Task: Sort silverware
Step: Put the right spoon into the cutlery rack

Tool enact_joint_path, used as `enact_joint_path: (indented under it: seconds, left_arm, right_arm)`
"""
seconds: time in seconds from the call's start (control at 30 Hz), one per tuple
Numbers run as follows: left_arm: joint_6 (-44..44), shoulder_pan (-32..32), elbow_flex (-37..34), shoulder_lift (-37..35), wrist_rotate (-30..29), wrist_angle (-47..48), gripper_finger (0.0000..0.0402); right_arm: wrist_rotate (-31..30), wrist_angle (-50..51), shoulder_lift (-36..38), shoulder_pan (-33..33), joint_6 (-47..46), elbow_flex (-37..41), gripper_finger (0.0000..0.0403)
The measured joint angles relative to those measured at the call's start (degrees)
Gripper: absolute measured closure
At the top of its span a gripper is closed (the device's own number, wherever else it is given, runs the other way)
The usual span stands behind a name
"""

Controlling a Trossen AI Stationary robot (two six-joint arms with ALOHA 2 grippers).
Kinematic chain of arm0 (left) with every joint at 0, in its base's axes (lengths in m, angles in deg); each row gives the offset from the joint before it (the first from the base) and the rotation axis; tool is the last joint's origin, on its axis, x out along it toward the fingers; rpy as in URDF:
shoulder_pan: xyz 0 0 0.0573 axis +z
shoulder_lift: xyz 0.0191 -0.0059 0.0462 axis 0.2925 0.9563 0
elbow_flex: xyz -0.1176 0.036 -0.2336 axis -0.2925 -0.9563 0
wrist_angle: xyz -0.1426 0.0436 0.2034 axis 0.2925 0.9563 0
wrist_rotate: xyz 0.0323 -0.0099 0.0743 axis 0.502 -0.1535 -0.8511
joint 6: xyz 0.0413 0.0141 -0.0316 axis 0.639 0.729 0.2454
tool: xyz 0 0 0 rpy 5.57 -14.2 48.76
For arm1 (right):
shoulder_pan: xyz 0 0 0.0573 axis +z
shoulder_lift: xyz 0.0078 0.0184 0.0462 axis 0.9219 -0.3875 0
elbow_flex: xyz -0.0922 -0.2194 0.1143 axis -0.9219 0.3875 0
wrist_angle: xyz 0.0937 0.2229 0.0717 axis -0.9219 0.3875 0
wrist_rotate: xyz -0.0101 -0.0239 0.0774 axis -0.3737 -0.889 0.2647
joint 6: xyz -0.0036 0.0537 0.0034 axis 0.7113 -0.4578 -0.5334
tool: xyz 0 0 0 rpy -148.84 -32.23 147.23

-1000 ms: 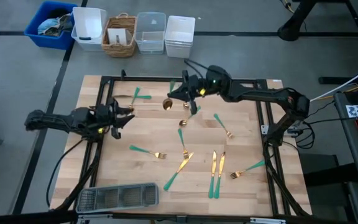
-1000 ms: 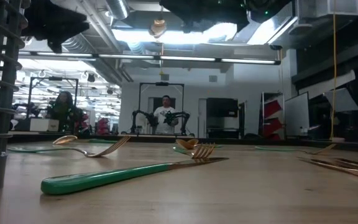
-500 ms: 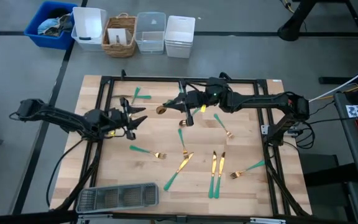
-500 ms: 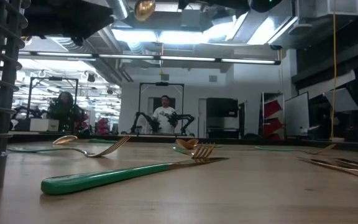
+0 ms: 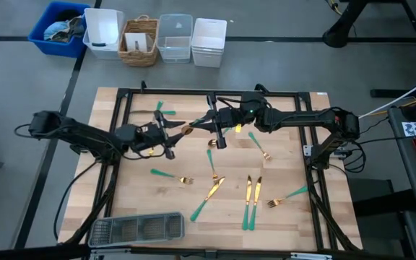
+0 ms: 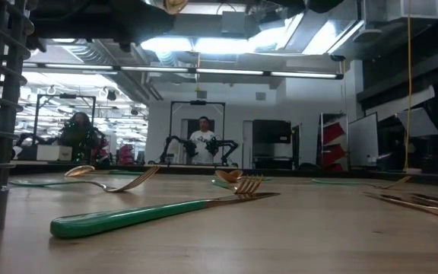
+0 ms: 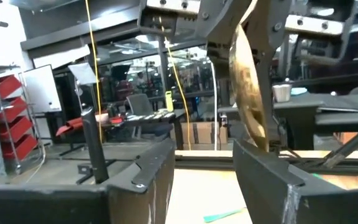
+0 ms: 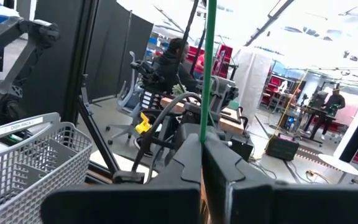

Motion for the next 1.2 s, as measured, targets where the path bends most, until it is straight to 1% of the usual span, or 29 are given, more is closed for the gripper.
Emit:
enact_joint_path:
  seconds: [0.2, 0.43, 0.53, 0.87, 1.03, 1.2]
  left_arm:
    - [-0.71, 0.09, 0.96, 1.84, -0.03, 0.88, 0.0245]
    - [-5.36, -0.27, 1.01, -0.12, 0.14, 9.45, 0.0245]
    - [-5.94, -0.84, 1.01, -0.56, 0.14, 11.16, 0.0245]
    - [-6.24, -1.83, 1.01, -0.59, 0.18, 10.29, 0.0245]
    - [-6.38, -1.90, 1.01, -0.59, 1.63, 10.17, 0.0245]
    - [-6.38, -1.90, 1.01, -0.59, 2.00, 7.36, 0.0245]
  right_arm:
    - [0.19, 1.09, 0.02, -0.07, 0.57, 0.00, 0.0400]
    - [0.96, 1.83, 0.02, -0.15, 0.94, 0.00, 0.0399]
    - [0.98, 3.39, 0.02, -0.15, 2.09, 0.00, 0.0399]
    - [0.95, 4.91, 0.02, -0.15, 2.43, 0.00, 0.0398]
    - [0.91, 5.49, 0.02, -0.15, 3.08, 0.00, 0.0398]
    - [0.89, 5.81, 0.02, -0.15, 3.81, 0.00, 0.0398]
